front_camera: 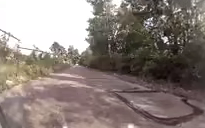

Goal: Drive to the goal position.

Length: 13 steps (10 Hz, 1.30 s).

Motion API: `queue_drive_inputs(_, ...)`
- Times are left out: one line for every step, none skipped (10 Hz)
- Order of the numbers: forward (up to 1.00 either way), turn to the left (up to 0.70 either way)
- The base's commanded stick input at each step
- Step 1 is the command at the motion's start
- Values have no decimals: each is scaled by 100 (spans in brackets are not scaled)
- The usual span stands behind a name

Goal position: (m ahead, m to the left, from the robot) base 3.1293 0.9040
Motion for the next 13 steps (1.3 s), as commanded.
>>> queue_drive_inputs(70,0)
queue_drive_inputs(70,0)
queue_drive_inputs(70,0)
queue_drive_inputs(70,0)
queue_drive_inputs(70,1)
queue_drive_inputs(70,8)
queue_drive_inputs(70,15)
queue_drive_inputs(70,23)
queue_drive_inputs(70,30)
queue_drive_inputs(70,35)
queue_drive_inputs(70,35)
queue_drive_inputs(70,35)
queue_drive_inputs(70,35)
